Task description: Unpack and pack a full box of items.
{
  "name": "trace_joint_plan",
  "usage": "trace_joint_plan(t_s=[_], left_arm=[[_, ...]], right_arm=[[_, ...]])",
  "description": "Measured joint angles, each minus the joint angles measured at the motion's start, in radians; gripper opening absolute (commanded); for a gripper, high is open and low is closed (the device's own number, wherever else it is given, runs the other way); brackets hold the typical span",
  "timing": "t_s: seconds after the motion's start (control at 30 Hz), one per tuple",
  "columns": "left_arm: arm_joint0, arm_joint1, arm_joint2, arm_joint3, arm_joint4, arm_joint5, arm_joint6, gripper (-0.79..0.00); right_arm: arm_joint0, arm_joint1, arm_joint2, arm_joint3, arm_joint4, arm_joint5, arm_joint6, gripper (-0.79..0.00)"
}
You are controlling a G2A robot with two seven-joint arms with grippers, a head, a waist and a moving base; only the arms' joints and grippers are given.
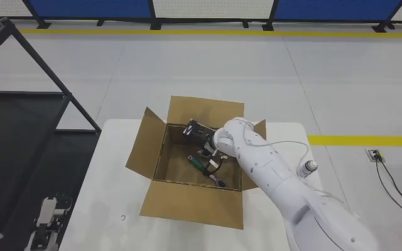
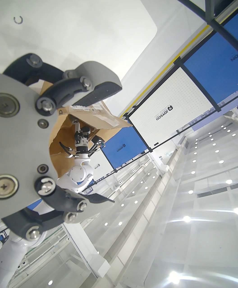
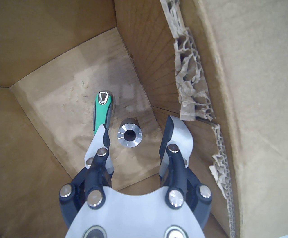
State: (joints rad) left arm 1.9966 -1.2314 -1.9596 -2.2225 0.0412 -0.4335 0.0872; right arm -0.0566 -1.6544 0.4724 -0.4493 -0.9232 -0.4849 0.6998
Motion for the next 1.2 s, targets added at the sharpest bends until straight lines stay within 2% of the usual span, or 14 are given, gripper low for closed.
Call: trace_joint_plan(t_s=[0.2,0.3,0.4,0.53,0.6,0.7,0.73,0.77,0.93,1.2], left_arm=[[0.000,0.000,0.000,0.000,0.000,0.000,0.000,0.000],[0.000,0.000,0.000,0.000,0.000,0.000,0.000,0.000],[0.000,0.000,0.000,0.000,0.000,0.000,0.000,0.000],[0.000,0.000,0.000,0.000,0.000,0.000,0.000,0.000],[0.000,0.000,0.000,0.000,0.000,0.000,0.000,0.000],[0.000,0.000,0.000,0.000,0.000,0.000,0.000,0.000],[0.000,0.000,0.000,0.000,0.000,0.000,0.000,0.000],[0.000,0.000,0.000,0.000,0.000,0.000,0.000,0.000],[0.000,0.000,0.000,0.000,0.000,0.000,0.000,0.000],[0.000,0.000,0.000,0.000,0.000,0.000,0.000,0.000]], right_arm=[[-0.064,0.075,0.057,-0.189,-0.049,0.024,0.031,-0.231],[-0.123,0.127,0.106,-0.333,-0.087,0.036,0.057,-0.240],[-0.204,0.184,0.174,-0.520,-0.140,0.055,0.103,-0.271],[-0.353,0.260,0.295,-0.821,-0.232,0.090,0.188,-0.388],[-0.417,0.285,0.347,-0.939,-0.263,0.085,0.208,-0.391],[-0.506,0.316,0.425,-1.098,-0.301,0.056,0.219,-0.265],[-0.534,0.325,0.451,-1.147,-0.312,0.043,0.220,-0.179],[-0.553,0.331,0.469,-1.178,-0.318,0.035,0.218,-0.009],[-0.628,0.353,0.553,-1.292,-0.336,0.022,0.191,0.000],[-0.717,0.374,0.653,-1.418,-0.374,0.076,0.213,0.000]])
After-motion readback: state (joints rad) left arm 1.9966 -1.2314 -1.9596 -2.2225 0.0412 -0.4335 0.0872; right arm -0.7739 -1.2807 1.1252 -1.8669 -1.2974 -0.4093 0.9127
